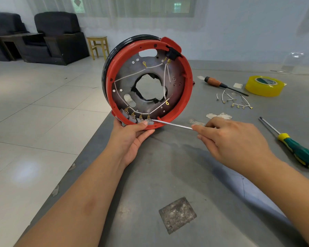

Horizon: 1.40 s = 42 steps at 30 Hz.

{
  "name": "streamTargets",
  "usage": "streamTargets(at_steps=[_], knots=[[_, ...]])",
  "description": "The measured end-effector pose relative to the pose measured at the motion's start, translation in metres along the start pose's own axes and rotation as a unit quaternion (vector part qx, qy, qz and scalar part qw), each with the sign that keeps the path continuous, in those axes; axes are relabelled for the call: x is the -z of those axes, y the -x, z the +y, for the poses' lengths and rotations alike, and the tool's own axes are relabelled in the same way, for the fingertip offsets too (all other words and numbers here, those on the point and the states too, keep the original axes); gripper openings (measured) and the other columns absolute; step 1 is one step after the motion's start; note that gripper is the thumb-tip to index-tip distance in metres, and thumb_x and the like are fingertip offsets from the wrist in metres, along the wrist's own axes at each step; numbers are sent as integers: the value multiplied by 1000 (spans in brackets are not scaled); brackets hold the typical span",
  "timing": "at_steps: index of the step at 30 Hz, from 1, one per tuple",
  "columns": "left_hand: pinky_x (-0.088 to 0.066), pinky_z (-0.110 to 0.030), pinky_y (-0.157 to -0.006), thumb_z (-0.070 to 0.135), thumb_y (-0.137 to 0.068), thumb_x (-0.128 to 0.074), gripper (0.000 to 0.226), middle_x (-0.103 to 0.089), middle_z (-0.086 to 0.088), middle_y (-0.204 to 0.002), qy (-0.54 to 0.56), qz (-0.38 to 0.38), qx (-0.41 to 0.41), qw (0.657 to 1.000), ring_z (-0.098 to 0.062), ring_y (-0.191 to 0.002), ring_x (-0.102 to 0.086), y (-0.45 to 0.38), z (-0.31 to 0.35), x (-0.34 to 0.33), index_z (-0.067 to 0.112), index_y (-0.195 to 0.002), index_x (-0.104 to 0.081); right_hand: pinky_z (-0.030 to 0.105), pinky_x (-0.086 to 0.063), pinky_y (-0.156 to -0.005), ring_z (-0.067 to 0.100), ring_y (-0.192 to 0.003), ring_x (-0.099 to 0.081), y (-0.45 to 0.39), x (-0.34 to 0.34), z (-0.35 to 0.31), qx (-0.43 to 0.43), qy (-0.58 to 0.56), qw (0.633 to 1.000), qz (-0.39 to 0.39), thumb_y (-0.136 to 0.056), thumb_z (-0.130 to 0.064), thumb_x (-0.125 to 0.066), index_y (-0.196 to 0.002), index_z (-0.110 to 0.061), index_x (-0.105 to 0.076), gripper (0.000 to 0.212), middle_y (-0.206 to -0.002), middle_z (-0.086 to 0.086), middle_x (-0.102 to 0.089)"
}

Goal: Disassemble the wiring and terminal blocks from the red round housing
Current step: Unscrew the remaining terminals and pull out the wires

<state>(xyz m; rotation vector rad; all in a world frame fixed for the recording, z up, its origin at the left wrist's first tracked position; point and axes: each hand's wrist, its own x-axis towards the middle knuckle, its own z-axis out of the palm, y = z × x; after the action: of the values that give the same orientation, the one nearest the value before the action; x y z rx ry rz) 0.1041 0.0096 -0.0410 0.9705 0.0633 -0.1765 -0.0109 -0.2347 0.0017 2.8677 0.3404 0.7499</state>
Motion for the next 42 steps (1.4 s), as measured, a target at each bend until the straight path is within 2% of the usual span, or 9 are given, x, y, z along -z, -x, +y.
streamTargets(at_steps=[3,12,21,30,36,39,42], knots=[[-66,-47,-81,-19,-90,-64,68,-74,-21,-122,16,3,-1,1000,-40,-100,-77,-1,0,1,25,-139,-49,27,-36,-53,26,-82,-67,3,-5,-6,-3,-1,1000,-4,-102,-44,-39,-137,-40,-61,41,-105,-5,-66],[-66,-46,-79,-19,-91,-64,64,-80,-16,-106,37,22,-10,999,-38,-97,-78,-1,0,0,19,-139,-49,31,-43,-47,31,-70,-67,9,-9,-21,-32,-9,999,28,-98,-34,-60,-127,-32,-70,30,-92,1,-67],[-66,-46,-80,-16,-92,-65,59,-76,-22,-118,74,31,-7,997,-37,-102,-77,0,-2,-2,11,-142,-52,33,-47,-43,33,-61,-64,8,-17,-43,-61,-34,997,45,-97,-33,-64,-128,-28,-69,31,-90,4,-67],[-65,-51,-83,-18,-90,-63,64,-77,-22,-115,91,33,0,995,-41,-101,-77,3,-2,-3,14,-144,-48,34,-48,-45,32,-63,-62,9,-19,-44,-73,-60,995,29,-100,-36,-58,-132,-32,-65,33,-93,1,-65],[-64,-56,-84,-7,-94,-58,63,-61,-30,-140,140,11,31,990,-50,-107,-72,9,3,-1,5,-153,-41,34,-48,-43,30,-62,-63,9,-19,-38,-72,-65,995,35,-99,-35,-59,-129,-32,-67,31,-92,0,-66],[-61,-58,-90,-5,-93,-57,43,-61,-32,-138,143,8,35,989,-50,-109,-72,12,6,-1,8,-134,-50,34,-49,-45,30,-65,-64,10,-18,-36,-79,-74,993,36,-99,-37,-54,-128,-33,-67,32,-94,-2,-65],[-62,-52,-93,-2,-93,-55,12,-69,-28,-118,97,-4,52,994,-45,-108,-74,15,12,1,5,-102,-56,34,-49,-48,27,-69,-65,9,-16,-32,-91,-92,991,26,-100,-40,-47,-129,-36,-66,35,-96,-5,-64]])
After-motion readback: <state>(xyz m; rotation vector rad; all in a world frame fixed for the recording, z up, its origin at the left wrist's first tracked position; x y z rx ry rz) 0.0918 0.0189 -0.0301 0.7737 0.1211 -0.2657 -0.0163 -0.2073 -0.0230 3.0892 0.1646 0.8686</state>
